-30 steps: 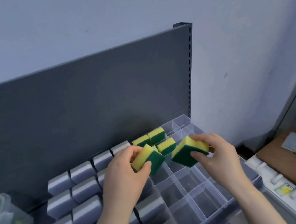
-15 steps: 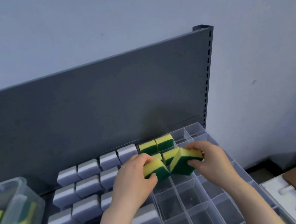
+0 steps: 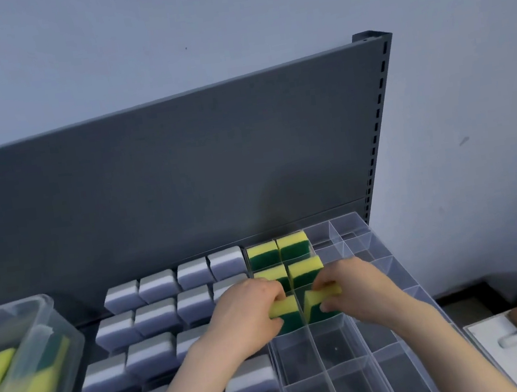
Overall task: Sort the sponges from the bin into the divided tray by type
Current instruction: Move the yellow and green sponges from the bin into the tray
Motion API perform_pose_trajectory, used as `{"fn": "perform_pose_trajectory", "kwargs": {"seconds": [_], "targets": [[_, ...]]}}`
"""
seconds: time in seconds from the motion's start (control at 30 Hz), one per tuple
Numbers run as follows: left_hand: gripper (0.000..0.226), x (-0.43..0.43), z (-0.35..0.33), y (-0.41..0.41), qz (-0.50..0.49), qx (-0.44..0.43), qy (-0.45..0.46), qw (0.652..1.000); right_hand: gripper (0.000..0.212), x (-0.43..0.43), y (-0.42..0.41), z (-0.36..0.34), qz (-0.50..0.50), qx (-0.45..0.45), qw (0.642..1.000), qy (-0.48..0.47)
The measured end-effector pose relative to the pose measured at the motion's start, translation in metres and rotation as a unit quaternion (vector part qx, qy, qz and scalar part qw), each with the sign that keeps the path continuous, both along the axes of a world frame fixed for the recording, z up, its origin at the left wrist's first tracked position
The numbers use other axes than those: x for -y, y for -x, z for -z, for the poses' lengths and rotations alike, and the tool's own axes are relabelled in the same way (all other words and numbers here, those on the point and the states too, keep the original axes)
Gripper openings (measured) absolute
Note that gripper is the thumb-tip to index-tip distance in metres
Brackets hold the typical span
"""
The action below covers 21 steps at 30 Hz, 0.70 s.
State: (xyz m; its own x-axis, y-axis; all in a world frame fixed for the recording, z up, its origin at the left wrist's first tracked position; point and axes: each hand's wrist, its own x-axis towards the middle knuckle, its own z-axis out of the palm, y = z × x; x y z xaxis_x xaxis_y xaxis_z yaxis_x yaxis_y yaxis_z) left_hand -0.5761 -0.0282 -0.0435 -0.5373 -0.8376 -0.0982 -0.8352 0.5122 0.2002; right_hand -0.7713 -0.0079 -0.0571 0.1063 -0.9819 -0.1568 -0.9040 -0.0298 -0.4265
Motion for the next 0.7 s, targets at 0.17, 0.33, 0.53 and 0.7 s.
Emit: {"fn": "perform_pose_trajectory", "kwargs": {"seconds": [0.17, 0.33, 0.53, 0.7], "targets": [[0.03, 0.001, 0.01, 0.008, 0.021, 0.054, 0.01, 0.998, 0.027, 0.003, -0.007, 0.01, -0.028, -0.021, 0.999, -0.01], [0.032, 0.0, 0.015, 0.009, 0.021, 0.051, 0.015, 0.998, 0.028, 0.002, -0.006, 0.017, -0.035, -0.034, 0.999, -0.005], [0.028, -0.003, 0.011, 0.009, 0.008, 0.062, 0.034, 0.997, 0.031, 0.001, -0.004, 0.015, -0.05, -0.036, 0.998, 0.01], [0.037, -0.007, 0.001, 0.005, -0.021, 0.015, 0.044, 0.999, 0.037, 0.001, 0.004, 0.005, -0.044, -0.013, 0.999, 0.029]]}}
